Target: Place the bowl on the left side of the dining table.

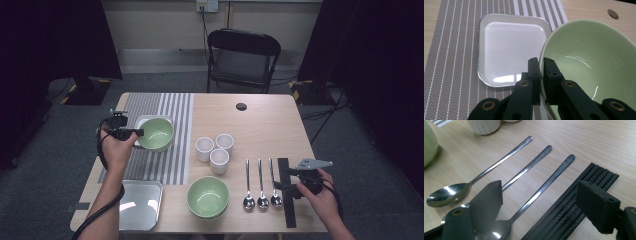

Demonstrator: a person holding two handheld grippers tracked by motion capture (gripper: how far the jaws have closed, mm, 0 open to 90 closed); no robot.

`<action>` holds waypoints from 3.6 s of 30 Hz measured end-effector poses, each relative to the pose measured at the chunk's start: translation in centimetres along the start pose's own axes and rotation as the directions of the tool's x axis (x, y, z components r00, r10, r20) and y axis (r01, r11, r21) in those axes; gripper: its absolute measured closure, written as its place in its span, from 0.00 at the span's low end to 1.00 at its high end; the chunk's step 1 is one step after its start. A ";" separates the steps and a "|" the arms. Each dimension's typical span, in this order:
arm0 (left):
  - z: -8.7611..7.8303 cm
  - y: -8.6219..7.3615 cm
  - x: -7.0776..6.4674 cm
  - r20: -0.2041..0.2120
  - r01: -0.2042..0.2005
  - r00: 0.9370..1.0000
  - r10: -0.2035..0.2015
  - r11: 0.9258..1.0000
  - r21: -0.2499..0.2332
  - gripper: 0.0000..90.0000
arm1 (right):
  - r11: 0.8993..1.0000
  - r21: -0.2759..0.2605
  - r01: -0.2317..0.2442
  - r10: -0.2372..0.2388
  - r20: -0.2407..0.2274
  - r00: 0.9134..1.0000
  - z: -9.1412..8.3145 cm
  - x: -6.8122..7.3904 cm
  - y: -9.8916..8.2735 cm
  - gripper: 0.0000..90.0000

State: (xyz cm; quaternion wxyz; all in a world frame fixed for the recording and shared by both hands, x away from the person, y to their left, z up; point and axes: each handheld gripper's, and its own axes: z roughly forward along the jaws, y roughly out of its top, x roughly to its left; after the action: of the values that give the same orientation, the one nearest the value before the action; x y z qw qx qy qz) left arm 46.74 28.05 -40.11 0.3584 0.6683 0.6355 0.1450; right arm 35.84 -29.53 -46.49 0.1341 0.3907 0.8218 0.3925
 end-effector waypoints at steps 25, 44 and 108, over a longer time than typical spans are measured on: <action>0.5 1.4 1.1 -0.021 0.007 1.000 -0.007 1.000 0.000 0.95 | 1.000 -0.002 -0.009 0.009 0.002 1.000 0.0 0.0 0.0 0.24; 1.7 1.9 2.0 -0.024 0.037 0.999 -0.037 0.999 0.004 0.95 | 1.000 -0.010 -0.010 0.010 0.012 1.000 0.0 0.0 0.0 0.23; 5.6 3.4 3.8 -0.074 0.097 0.993 -0.094 0.995 0.031 0.95 | 0.999 -0.018 -0.040 0.041 0.009 0.999 -0.2 -0.2 -0.2 0.23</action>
State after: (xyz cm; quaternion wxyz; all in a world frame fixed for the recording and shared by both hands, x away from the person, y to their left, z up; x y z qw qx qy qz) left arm 53.46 30.21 -42.78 0.3301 0.6375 0.6817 0.1410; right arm 35.79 -29.89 -46.56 0.1333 0.4079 0.8096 0.4004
